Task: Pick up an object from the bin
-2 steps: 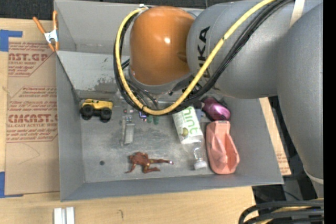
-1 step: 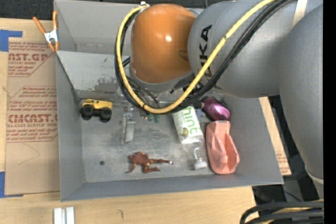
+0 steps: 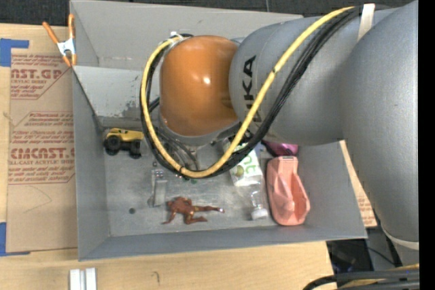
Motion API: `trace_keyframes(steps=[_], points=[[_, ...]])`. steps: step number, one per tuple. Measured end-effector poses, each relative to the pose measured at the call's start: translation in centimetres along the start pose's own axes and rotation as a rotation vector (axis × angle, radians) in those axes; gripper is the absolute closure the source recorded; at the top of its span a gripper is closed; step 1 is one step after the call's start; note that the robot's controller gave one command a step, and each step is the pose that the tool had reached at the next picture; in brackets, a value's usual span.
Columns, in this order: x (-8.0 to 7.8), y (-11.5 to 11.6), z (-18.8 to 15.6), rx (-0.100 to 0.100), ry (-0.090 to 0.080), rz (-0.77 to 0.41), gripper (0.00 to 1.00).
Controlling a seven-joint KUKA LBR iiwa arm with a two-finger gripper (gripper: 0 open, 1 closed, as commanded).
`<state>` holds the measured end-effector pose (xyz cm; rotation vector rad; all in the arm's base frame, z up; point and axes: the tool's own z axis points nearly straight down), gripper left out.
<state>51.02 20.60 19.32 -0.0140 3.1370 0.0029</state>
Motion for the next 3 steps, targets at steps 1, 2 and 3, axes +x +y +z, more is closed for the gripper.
trace_keyframes(steps=[1, 2, 3], points=[[1.4, -3.7, 2.2, -0.001, 0.004, 0.038, 0.00], [0.8, -5.9, 4.1, 0.004, 0.005, 0.182, 0.00], [1.8, -6.1, 6.1, 0.001, 0.004, 0.013, 0.00]])
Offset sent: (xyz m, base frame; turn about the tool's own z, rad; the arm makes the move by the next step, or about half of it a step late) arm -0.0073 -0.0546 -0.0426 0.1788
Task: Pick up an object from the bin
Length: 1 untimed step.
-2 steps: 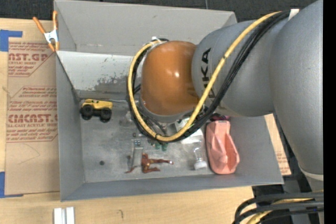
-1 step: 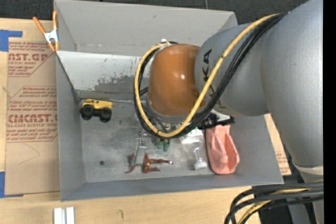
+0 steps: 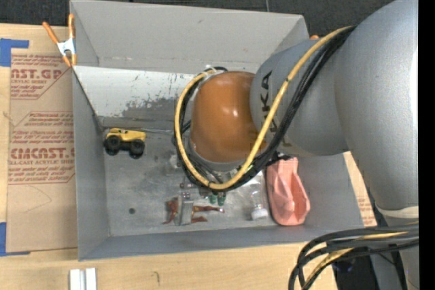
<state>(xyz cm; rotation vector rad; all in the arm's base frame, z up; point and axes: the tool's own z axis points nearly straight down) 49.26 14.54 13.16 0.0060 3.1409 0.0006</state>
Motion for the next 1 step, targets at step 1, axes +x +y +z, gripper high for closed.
trace_keyframes(steps=[1], points=[[0.66, -3.88, 6.22, -0.001, 0.003, -0.130, 1.00]])
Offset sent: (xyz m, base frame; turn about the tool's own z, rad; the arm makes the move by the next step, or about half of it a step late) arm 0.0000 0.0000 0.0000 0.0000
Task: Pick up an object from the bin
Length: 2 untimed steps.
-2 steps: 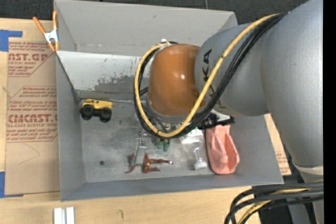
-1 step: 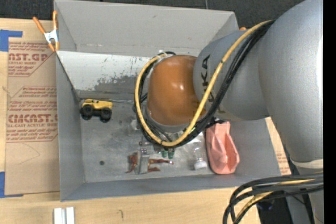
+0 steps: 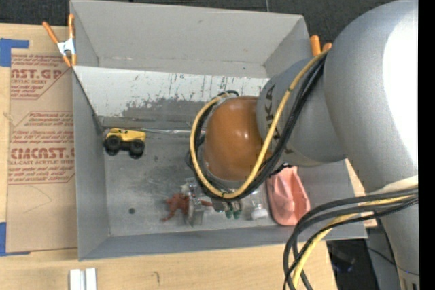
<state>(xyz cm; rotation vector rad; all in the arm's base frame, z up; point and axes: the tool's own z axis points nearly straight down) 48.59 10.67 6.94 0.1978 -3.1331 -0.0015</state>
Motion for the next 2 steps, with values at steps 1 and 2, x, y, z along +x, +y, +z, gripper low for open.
trace_keyframes(steps=[1, 2], points=[[0.00, 0.00, 0.00, 0.000, 0.000, 0.000, 1.00], [0.00, -0.02, 0.00, 0.000, 0.000, -0.002, 1.00]])
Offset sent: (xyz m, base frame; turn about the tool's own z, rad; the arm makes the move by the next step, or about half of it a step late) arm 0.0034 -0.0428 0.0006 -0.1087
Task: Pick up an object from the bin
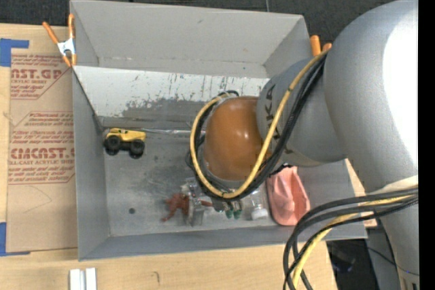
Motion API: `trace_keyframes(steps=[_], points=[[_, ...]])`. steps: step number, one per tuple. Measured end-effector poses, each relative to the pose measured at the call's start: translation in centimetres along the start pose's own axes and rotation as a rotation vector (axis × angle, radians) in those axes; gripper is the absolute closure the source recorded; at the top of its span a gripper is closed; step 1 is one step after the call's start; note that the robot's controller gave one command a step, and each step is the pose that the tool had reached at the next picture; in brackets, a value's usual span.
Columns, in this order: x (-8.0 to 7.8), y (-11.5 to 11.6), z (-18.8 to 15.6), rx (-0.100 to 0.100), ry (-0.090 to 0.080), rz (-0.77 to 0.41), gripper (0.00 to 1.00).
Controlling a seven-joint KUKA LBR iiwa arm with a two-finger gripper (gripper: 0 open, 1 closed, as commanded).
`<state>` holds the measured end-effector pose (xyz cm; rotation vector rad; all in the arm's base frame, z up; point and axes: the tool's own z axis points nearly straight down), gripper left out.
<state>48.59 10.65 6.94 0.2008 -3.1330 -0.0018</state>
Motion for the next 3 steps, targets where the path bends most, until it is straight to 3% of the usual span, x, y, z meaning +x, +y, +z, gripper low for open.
trace_keyframes(steps=[1, 2, 3], points=[[-0.2, -0.9, -0.2, 0.001, -0.001, 0.004, 1.00], [0.0, 0.6, -11.9, 0.001, -0.003, -0.002, 1.00], [0.0, 0.6, -11.9, 0.000, -0.003, -0.002, 1.00]])
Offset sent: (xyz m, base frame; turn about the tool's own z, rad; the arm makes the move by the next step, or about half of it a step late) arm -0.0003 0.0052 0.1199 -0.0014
